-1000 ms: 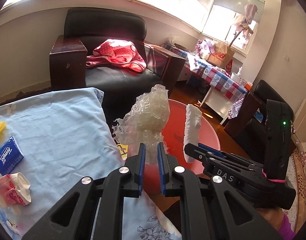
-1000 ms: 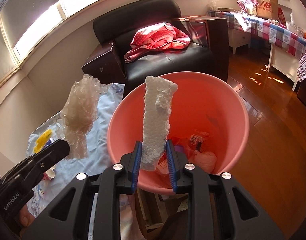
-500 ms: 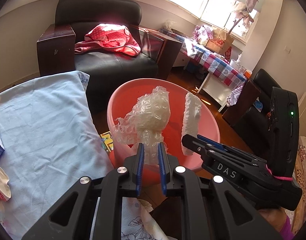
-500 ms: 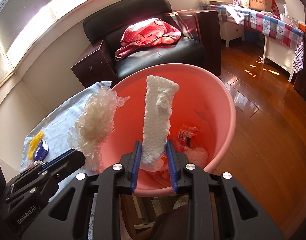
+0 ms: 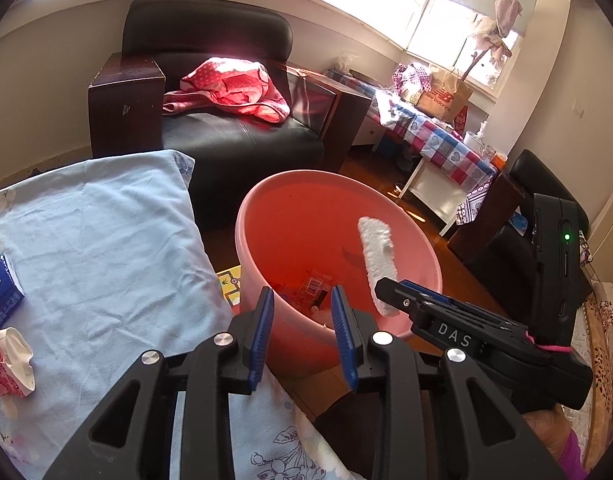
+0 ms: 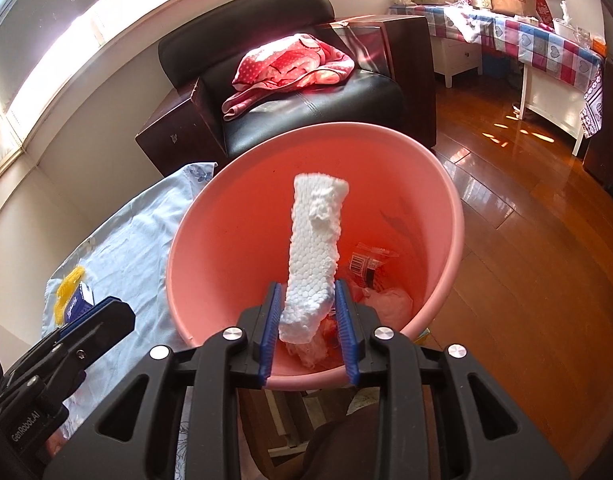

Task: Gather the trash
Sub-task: 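Carry the plastic wrap and foam strip over the bucket and open both tools, then move both open tools back over the yellow foam nets on the table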

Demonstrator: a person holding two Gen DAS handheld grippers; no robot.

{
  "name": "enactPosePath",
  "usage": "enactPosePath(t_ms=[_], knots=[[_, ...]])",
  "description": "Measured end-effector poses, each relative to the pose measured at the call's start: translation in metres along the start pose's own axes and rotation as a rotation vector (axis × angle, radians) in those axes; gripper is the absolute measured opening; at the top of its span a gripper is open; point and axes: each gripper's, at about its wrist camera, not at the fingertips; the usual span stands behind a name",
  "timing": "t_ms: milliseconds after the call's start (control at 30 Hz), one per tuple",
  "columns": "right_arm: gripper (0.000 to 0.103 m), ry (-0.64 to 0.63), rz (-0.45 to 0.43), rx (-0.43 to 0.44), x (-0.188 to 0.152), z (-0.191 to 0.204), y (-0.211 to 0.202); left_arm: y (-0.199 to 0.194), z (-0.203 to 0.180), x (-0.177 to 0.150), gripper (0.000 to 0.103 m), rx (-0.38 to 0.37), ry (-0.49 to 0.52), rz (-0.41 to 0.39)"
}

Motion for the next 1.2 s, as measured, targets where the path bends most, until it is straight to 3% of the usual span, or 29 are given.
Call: enactPosePath(t_ms=[100, 233, 367, 633, 767, 1200], knots=[[0.039, -0.005, -0.007, 0.002, 0.0, 0.002, -0.002, -0.012, 0.008, -0.001, 0.029, 0.005, -0.008, -0.021], [0.039, -0.018, -0.023, 0.006, -0.001, 0.008, -0.007, -0.032, 0.022, -0.005, 0.03, 0.028, -0.016, -0.059], [0.039, -0.041, -0.045, 0.021, -0.003, 0.019, -0.014, -0.057, 0.038, -0.011, 0.038, 0.059, -0.03, -0.107], [0.039, -0.143, -0.062, 0.079, -0.012, 0.057, -0.022, -0.105, 0.075, -0.034, 0.042, 0.161, -0.049, -0.182], [0.039, -0.215, -0.05, 0.111, -0.019, 0.085, -0.02, -0.128, 0.1, -0.049, 0.048, 0.213, -0.09, -0.201], [0.039, -0.425, 0.07, 0.209, -0.05, 0.178, 0.01, -0.163, 0.189, -0.108, 0.048, 0.363, -0.274, -0.179]])
Point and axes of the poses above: each gripper's, at about its wrist camera, not at the fingertips, and y roughly the way its jaws point, z to its left, x to its top, and after that the axes turned 13 degrees about z, right-handed
